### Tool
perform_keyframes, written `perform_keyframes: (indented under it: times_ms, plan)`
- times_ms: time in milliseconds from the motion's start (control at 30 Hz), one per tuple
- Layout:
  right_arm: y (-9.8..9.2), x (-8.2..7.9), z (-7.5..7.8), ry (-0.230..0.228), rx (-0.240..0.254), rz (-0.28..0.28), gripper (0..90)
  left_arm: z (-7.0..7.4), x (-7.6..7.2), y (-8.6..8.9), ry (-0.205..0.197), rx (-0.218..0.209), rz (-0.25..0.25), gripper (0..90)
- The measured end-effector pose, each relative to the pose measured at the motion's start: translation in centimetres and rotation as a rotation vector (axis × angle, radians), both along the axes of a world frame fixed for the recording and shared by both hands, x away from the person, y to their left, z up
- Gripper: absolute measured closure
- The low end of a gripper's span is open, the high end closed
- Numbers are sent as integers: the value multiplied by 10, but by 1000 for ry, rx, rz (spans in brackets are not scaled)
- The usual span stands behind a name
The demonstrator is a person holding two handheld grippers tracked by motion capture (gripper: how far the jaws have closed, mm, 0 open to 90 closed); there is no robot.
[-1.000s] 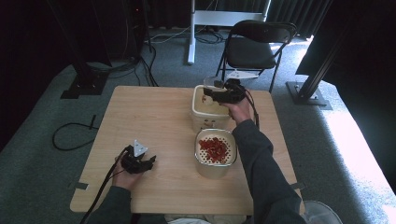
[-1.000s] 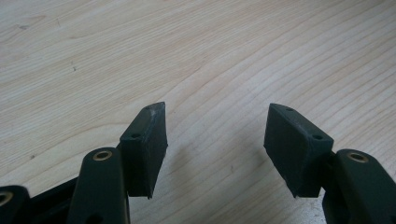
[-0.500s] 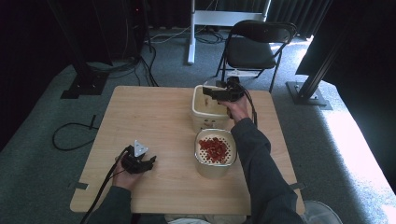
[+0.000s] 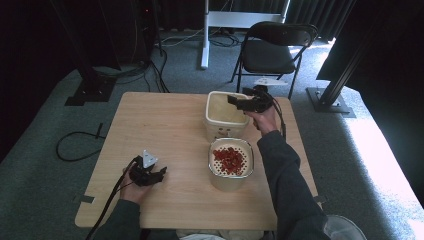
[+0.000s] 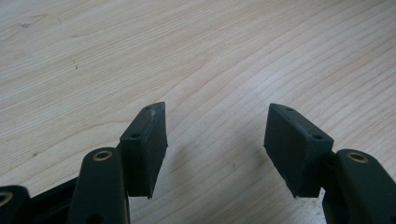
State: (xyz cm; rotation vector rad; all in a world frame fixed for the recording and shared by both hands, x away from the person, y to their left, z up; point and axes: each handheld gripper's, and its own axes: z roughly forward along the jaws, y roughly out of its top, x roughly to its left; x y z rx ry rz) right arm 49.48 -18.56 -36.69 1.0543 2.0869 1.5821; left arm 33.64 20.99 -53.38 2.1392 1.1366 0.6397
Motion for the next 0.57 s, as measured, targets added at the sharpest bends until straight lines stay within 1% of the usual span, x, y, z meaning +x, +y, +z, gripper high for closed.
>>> perform_keyframes:
  times_ms: [33,167,233,333,367,433,500,533,567]
  plan:
    - [-4,-3,0,-3,-9,-3,163,0,0,0,-3,-2,-1,401]
    - [-21,-14,-5,-21,-26,-55,197,-1,0,-1,-1,1,-2,401]
    - [-28,-21,-9,-28,-44,-78,212,-1,0,-1,1,2,-2,401]
    - [-39,-29,-19,-27,-54,-113,225,-1,0,-1,1,4,-2,401]
    - [-42,-31,-23,-20,-65,-135,225,-1,0,-1,2,6,-1,401]
    - [-47,-34,-33,-5,-78,-151,225,-1,1,-1,2,7,0,401]
    - [-53,-37,-44,9,-102,-193,228,-1,1,-1,3,4,3,401]
    - [-56,-38,-50,22,-107,-219,237,-1,1,-1,2,7,6,401]
    - [-59,-39,-56,43,-121,-256,238,-1,1,-1,4,9,8,400]
